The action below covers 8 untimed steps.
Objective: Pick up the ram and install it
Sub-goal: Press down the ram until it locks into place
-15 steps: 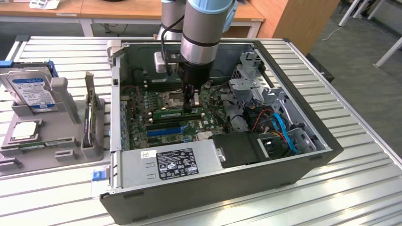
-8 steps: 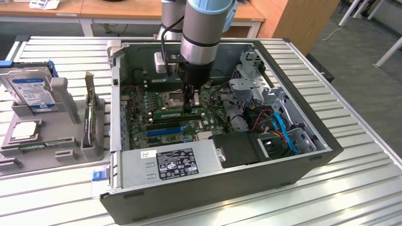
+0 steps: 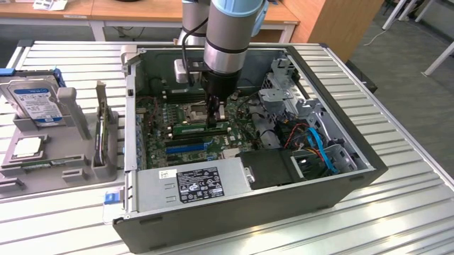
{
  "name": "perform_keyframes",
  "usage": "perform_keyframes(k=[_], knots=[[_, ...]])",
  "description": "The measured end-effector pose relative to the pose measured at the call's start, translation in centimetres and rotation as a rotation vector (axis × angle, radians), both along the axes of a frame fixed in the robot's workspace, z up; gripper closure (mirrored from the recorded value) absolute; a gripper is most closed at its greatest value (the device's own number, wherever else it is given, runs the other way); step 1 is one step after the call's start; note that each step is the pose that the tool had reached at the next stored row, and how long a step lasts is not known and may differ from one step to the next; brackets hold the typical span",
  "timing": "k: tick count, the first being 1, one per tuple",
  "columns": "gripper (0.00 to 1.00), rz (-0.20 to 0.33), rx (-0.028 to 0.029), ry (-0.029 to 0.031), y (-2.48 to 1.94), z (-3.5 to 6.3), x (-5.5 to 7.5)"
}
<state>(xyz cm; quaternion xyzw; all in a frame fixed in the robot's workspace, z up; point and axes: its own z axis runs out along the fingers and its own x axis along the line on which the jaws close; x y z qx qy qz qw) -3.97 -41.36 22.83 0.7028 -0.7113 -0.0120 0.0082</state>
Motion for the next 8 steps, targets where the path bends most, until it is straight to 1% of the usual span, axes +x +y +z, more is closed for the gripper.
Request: perform_keyframes(k=[8], knots=[[0.88,0.0,0.0,-0.0001,0.0,0.0,0.08]])
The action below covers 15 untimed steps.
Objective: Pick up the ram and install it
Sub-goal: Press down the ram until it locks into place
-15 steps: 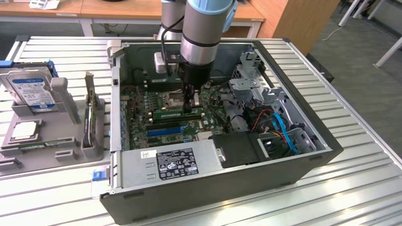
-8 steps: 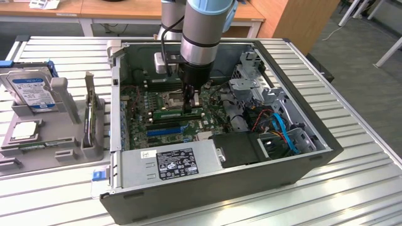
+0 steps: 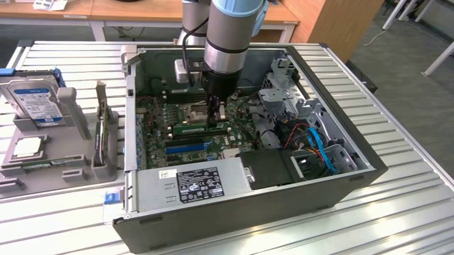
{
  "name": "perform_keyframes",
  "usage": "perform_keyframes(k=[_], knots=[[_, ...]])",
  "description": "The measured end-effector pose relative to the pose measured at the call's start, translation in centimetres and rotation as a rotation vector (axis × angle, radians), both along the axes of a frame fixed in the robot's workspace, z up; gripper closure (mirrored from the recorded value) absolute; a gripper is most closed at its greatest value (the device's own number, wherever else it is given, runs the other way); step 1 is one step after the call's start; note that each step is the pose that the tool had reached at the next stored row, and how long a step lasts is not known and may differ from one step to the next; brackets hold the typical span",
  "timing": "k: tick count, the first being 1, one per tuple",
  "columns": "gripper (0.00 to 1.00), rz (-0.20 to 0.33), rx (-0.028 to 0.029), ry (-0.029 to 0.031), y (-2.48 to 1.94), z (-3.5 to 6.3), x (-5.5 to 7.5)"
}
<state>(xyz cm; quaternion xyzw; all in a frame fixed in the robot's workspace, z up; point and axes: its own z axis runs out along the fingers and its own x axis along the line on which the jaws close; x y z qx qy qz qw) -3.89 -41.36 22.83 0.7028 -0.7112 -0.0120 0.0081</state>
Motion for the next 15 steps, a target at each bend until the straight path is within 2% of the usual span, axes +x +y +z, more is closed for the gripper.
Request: perform_keyframes(k=[14,15], knots=[[0.88,0.0,0.0,0.0,0.0,-0.15,0.0],[0.88,0.013,0.0052,-0.0014,-0.15,-1.38,0.1]])
